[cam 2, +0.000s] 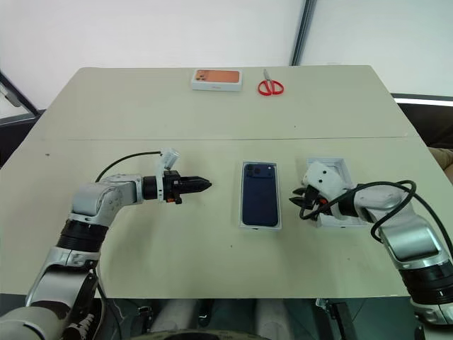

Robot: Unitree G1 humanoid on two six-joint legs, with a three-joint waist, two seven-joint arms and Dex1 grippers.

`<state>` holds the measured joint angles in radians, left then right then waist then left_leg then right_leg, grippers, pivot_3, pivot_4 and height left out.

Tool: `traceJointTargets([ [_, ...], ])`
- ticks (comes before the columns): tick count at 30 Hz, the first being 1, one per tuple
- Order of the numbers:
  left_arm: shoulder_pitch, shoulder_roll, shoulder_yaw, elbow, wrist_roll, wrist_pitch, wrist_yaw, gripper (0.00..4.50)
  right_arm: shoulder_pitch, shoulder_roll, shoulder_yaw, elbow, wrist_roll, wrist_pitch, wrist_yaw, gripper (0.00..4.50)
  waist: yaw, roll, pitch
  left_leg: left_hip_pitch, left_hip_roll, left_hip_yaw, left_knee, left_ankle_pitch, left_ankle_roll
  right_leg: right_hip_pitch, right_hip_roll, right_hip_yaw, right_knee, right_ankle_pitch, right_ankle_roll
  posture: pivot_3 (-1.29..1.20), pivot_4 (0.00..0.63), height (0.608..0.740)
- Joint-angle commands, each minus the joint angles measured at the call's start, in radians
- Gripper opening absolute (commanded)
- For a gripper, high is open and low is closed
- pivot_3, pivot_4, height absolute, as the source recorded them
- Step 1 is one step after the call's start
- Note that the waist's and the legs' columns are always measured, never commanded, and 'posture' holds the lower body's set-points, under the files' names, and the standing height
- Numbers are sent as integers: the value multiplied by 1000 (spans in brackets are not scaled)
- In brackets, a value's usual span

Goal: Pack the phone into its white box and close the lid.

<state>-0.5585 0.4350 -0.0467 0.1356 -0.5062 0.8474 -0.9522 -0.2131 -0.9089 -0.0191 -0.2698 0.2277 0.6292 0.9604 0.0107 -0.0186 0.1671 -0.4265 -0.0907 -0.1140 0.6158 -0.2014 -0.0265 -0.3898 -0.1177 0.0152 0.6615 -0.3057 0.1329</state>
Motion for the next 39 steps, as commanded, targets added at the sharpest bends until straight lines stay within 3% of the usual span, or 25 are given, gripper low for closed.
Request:
traceJointTargets([
  [1,-8,29,48,-36,-36,-41,-42,2920,-20,-20,-67,-53,51,65,-10,2935,0,0,0,0,0,0,0,0,0,0,0,0,0,0,0,0,150,740],
  [4,20,78,69,-41,-19,-176,-130,4463,-46,-17,-127,-65,48,175,-100,4492,0,0,0,0,0,0,0,0,0,0,0,0,0,0,0,0,150,740],
  [15,103,144,60,-19,38,-493,-292,4490,-30,94,-217,-302,159,703,-331,4500,1,1,0,-1,1,1,-1,0,0,-1,-1,1,-1,0,-1,0,150,740],
  [22,140,145,48,-15,41,-566,-355,4490,-31,147,-220,-452,161,974,-449,4500,1,1,0,-1,1,0,-1,0,0,-2,-1,1,-1,0,-1,0,150,740],
  [28,161,124,41,-41,34,-572,-348,4490,-17,226,-256,-458,217,985,-523,4500,0,1,0,-1,1,0,-1,0,0,-2,-1,1,-1,0,-1,0,150,740],
  [39,197,123,39,-99,13,-546,-345,4490,-105,247,-224,-359,256,985,-633,4500,-4,1,0,-1,1,1,-1,0,1,-2,0,1,-1,0,0,0,150,740],
])
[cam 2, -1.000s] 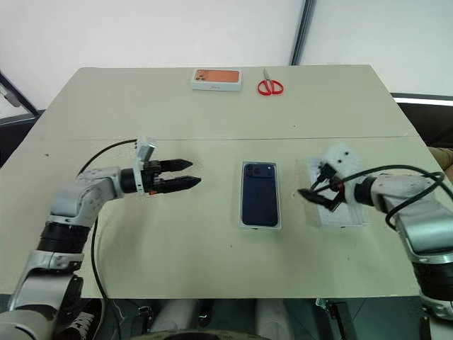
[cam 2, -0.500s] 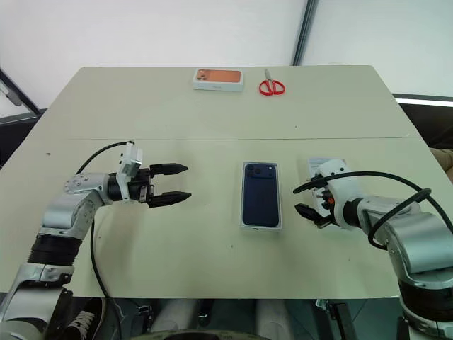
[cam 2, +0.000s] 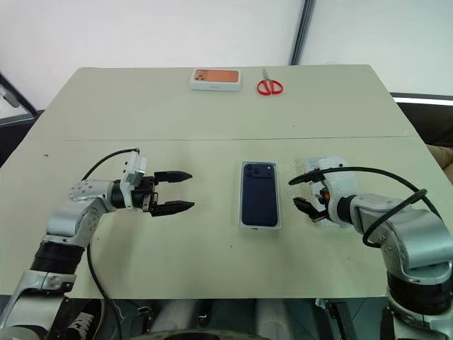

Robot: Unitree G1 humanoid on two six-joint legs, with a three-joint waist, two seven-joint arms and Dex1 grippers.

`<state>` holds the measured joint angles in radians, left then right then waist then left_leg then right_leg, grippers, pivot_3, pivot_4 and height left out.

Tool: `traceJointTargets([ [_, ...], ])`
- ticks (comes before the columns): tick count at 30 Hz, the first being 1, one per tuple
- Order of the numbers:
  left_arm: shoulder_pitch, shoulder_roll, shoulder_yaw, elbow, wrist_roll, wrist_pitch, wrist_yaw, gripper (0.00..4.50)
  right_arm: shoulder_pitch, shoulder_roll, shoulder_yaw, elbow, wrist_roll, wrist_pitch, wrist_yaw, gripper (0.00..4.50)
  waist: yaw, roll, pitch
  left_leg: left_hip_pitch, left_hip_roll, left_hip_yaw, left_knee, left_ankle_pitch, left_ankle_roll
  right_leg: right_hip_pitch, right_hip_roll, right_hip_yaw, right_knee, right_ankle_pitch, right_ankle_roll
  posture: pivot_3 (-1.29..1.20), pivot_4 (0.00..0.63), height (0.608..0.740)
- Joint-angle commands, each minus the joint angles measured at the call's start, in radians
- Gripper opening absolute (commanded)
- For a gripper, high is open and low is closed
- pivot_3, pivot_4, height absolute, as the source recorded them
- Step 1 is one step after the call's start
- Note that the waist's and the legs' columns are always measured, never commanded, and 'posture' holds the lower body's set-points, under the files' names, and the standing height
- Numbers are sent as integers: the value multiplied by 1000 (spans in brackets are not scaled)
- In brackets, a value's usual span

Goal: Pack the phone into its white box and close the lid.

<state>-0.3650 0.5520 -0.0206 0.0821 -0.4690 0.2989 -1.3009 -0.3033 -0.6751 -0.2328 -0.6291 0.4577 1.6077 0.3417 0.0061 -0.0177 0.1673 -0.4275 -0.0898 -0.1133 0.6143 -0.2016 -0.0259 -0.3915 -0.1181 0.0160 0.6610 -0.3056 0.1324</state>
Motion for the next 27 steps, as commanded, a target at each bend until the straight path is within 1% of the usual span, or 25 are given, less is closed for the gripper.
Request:
traceJointTargets([
  [1,11,4,12,-53,-23,1,7,4490,-11,15,-8,1,30,7,-23,4500,1,0,0,0,0,0,0,0,0,0,0,0,0,0,0,0,150,740],
  [3,20,0,13,-64,-25,3,15,4490,0,18,-3,-1,37,7,-35,4500,0,0,0,0,0,0,0,0,0,0,0,0,0,0,0,0,150,740],
  [6,25,-3,11,-74,-27,9,24,4500,17,16,5,-1,40,7,-60,3667,1,0,0,0,0,0,0,0,0,0,0,0,0,0,0,0,150,740],
  [12,25,-11,9,-89,-33,21,43,4500,57,6,33,-12,42,7,-108,438,0,0,0,0,0,0,0,0,0,0,0,0,0,0,0,0,150,740],
  [13,24,-11,9,-91,-34,23,46,4500,61,1,40,-13,39,7,-115,28,0,0,0,0,0,0,0,0,0,0,0,0,0,0,0,0,150,740],
  [17,18,-9,9,-91,-38,30,52,4500,58,6,41,-1,37,7,-145,28,0,0,0,0,0,0,0,0,0,0,1,0,0,0,0,0,150,740],
  [21,17,-7,13,-85,-37,26,55,4500,14,48,5,24,35,7,-184,28,0,0,0,1,0,0,1,0,0,1,1,0,0,0,0,0,150,740],
  [24,13,-8,18,-78,-36,23,66,4500,-88,128,-60,52,4,7,-236,28,-6,1,0,1,0,0,0,0,0,0,1,0,1,0,0,0,150,740],
  [25,12,-8,21,-77,-44,32,68,4500,-144,175,-91,59,3,7,-248,28,-9,1,0,0,0,1,0,0,0,0,1,1,1,0,0,0,150,740],
  [27,7,-11,29,-74,-51,35,77,4500,-259,305,-179,61,77,7,-221,28,-21,1,1,0,0,1,-1,0,0,-1,1,1,1,0,0,0,150,740],
])
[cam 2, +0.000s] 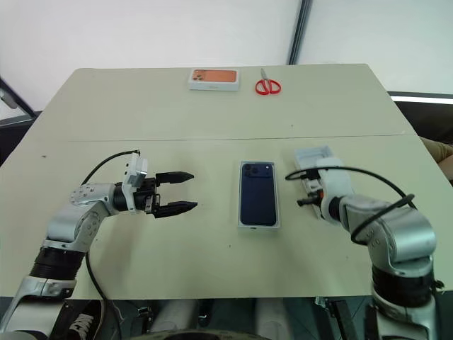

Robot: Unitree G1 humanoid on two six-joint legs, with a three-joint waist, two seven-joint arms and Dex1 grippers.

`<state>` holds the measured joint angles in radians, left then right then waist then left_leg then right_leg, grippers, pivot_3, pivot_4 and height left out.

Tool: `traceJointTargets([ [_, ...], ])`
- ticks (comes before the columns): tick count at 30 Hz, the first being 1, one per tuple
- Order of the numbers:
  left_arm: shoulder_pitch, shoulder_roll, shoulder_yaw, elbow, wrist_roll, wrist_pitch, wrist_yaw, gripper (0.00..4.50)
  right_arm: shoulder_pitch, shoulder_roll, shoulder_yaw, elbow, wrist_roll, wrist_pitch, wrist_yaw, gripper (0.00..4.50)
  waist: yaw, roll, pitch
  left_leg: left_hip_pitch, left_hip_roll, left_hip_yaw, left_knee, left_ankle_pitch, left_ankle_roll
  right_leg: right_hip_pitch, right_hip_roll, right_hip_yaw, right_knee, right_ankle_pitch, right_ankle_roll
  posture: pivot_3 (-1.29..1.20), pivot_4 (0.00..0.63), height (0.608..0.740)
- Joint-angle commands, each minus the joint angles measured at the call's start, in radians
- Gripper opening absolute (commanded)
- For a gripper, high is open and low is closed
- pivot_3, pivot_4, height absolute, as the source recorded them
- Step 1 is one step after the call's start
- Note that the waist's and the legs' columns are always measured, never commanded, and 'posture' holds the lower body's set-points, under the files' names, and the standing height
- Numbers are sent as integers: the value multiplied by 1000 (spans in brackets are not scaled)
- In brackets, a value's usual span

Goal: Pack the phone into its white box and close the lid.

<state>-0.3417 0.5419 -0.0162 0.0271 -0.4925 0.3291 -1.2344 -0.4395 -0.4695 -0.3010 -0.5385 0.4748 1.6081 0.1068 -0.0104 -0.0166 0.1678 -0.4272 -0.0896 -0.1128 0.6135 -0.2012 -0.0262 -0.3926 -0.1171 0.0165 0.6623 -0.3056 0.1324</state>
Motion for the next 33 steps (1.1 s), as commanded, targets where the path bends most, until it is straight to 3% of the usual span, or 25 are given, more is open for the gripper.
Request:
traceJointTargets([
  [1,-22,-2,32,-16,-36,17,16,4500,-156,133,-126,-45,87,6,34,28,-7,0,0,0,0,0,0,0,0,0,0,0,0,0,0,0,150,740],
  [5,-54,-19,65,16,-51,36,69,4500,-242,369,-338,20,313,6,31,28,-5,0,0,0,1,-1,-2,0,0,-1,3,0,0,0,0,0,150,740],
  [11,-66,-30,85,29,-55,55,127,4500,-281,523,-443,135,628,6,-159,28,-5,1,0,0,0,-1,0,0,0,0,1,1,1,0,0,0,150,740],
  [15,-69,-35,98,25,-59,60,157,4500,-217,563,-405,208,922,-18,-317,28,-11,2,0,0,0,0,-2,0,-1,-2,1,2,2,0,0,0,150,740],
  [19,-61,-36,112,8,-75,77,184,4500,0,414,-88,220,1432,-307,-574,28,-11,2,0,0,0,0,-2,0,0,-2,-1,3,1,0,0,0,150,740],
  [23,-36,-47,106,-25,-82,84,194,4500,111,328,67,179,1497,-457,-605,28,-15,2,0,0,1,1,-1,0,0,-2,0,3,1,0,0,0,150,740],
  [33,-10,-74,73,-55,-70,74,213,4500,203,231,233,149,1497,-594,-545,28,-11,2,0,0,1,1,-1,0,1,-1,3,3,1,0,0,0,150,740],
])
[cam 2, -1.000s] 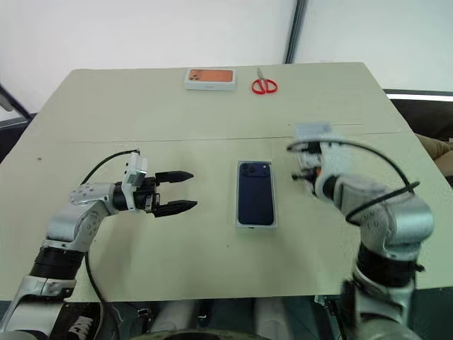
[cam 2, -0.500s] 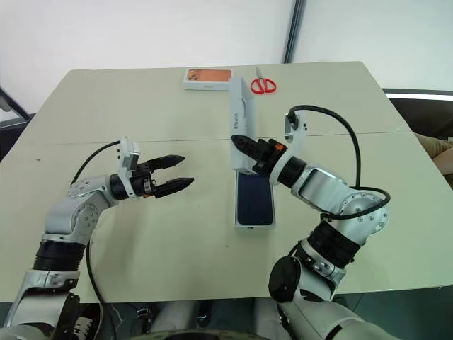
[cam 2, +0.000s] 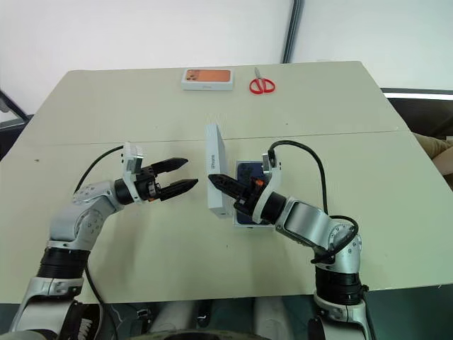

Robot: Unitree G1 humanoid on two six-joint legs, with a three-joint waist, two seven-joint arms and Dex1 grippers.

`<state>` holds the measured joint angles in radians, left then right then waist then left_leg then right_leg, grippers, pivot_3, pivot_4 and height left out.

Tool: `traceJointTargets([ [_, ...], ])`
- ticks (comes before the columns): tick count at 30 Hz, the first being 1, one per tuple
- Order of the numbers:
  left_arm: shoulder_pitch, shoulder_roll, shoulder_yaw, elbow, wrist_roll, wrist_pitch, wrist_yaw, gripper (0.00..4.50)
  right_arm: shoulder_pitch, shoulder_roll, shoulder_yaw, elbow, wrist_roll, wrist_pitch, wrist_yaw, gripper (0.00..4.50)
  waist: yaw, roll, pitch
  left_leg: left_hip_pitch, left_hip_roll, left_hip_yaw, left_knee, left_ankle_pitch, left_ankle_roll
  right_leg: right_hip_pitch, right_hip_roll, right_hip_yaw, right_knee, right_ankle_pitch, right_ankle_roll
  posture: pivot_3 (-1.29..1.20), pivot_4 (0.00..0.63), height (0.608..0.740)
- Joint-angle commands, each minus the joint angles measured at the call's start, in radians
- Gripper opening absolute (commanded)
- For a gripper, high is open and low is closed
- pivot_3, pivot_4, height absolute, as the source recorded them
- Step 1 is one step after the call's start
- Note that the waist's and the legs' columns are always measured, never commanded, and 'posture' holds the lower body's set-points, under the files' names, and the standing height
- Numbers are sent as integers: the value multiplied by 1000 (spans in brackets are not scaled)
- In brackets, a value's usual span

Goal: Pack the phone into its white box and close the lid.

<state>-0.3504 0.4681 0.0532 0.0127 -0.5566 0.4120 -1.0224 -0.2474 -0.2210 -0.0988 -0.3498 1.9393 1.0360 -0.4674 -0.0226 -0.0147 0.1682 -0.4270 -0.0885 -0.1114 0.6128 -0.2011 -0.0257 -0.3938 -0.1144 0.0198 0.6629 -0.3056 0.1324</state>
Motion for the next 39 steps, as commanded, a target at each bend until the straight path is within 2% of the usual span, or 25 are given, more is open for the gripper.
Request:
traceJointTargets([
  [1,3,2,0,-42,-14,8,-4,4500,19,-25,39,-29,33,-33,23,28,2,0,0,0,0,0,0,0,0,0,0,0,0,0,0,0,150,740],
  [4,14,7,-6,-39,-24,34,-16,3600,39,-37,58,-20,33,-58,17,0,3,0,0,0,0,0,0,0,0,0,0,0,0,0,0,0,150,740],
  [11,59,1,-40,-67,-23,40,-31,27,55,-41,89,-37,33,-101,21,0,4,0,0,0,0,0,0,0,0,0,0,0,0,0,0,0,150,740],
  [18,75,-90,-133,-43,65,-26,23,27,58,-61,106,-39,33,-130,29,0,9,0,0,0,0,0,1,0,0,1,-2,0,-1,0,0,0,150,740],
  [21,61,-118,-142,-31,72,-34,32,0,55,-78,101,-30,33,-145,29,850,8,0,0,0,0,0,0,0,0,1,-1,0,-1,0,0,0,150,740],
  [26,39,-146,-147,-6,83,-43,40,0,-4,-184,54,0,24,-177,37,3307,9,0,0,0,0,0,1,0,0,1,-1,-1,-1,0,0,0,150,740],
  [27,36,-151,-147,-3,82,-42,41,0,-14,-213,49,2,-4,-170,56,3927,10,0,0,0,0,0,1,0,0,1,-1,-1,-1,0,0,0,150,740],
  [28,31,-159,-149,2,85,-48,43,0,-19,-251,39,-7,-25,-152,92,4327,11,0,0,0,0,0,1,0,0,2,-1,-1,-1,0,0,0,150,740],
  [35,5,-208,-174,9,96,-47,55,0,-13,-491,-87,-2,-236,-115,352,4327,12,-1,0,0,-1,0,1,-1,1,3,-1,-2,-2,0,0,0,150,740],
  [37,-4,-235,-198,29,108,-61,51,0,28,-624,-100,-8,-521,-192,525,4327,15,0,0,0,-1,0,2,-1,1,3,-1,-2,-2,0,0,0,150,740],
  [38,-8,-250,-209,38,115,-68,54,0,41,-648,-118,13,-597,-222,560,4327,16,-1,1,0,-2,0,2,-1,2,3,-2,-3,-2,0,1,0,150,740],
  [39,-14,-271,-225,50,122,-72,58,0,52,-677,-119,34,-701,-269,593,4096,15,-1,1,0,-2,0,3,-1,2,4,-2,-3,-3,-1,1,0,150,740],
])
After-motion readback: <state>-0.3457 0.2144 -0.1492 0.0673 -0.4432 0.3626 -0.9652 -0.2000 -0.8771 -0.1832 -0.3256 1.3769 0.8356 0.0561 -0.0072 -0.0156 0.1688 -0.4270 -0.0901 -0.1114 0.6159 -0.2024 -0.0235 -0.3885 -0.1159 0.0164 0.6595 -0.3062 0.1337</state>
